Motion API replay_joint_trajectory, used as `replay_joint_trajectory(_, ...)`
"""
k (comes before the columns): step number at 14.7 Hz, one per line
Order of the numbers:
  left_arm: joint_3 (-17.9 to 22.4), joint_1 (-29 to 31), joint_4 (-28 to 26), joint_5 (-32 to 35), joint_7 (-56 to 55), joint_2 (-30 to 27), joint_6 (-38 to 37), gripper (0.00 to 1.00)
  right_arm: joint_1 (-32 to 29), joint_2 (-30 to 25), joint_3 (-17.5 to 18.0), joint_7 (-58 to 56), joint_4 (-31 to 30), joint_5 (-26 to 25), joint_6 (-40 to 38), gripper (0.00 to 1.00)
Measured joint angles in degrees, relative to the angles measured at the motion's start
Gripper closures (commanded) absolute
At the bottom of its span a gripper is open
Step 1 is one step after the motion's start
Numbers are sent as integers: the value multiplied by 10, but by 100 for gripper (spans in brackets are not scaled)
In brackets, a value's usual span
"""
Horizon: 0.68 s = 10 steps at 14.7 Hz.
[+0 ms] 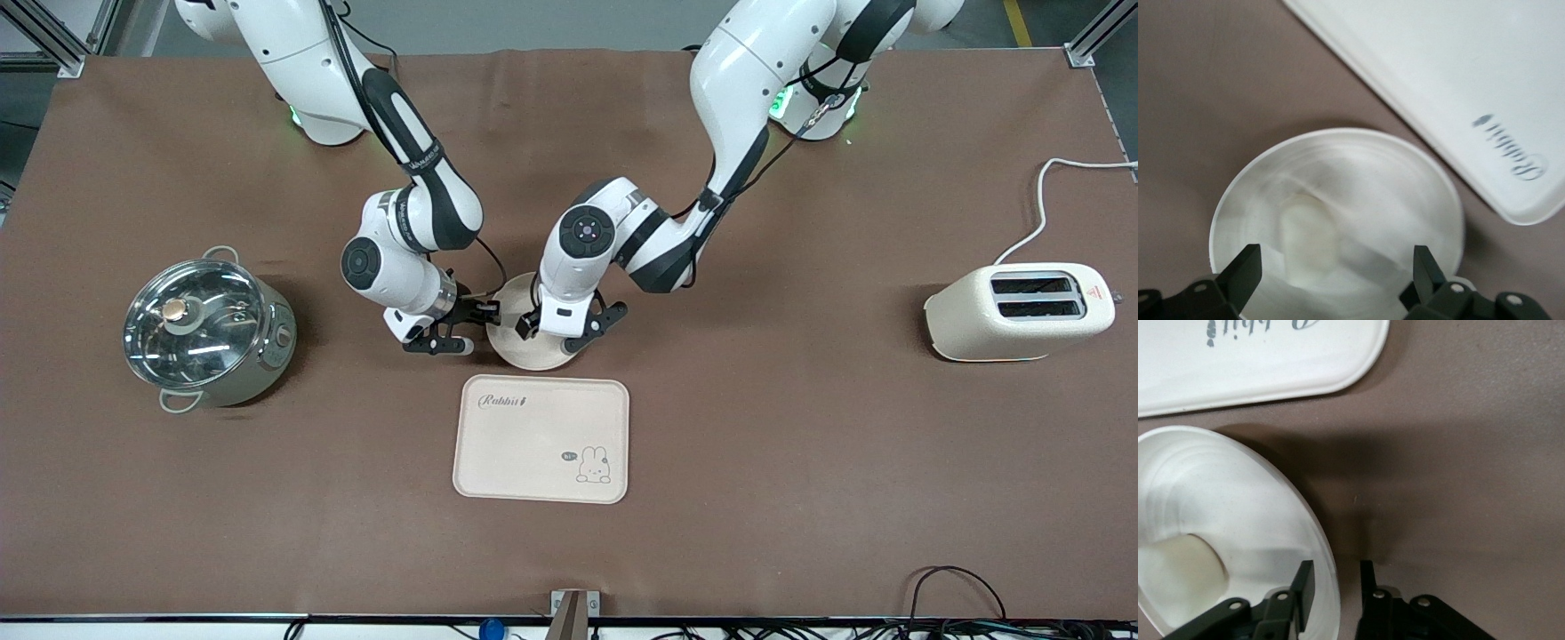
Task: Place bun in plate and plate on tray
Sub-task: 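Lower the bun into the plate and open the left gripper, then raise the left gripper away while the right gripper grips the plate rim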
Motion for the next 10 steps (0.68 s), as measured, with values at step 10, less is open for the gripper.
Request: replay_joint_trajectory(10, 10, 218, 14, 38, 229, -224, -242, 0, 1, -17, -1, 10, 34, 2, -37, 100)
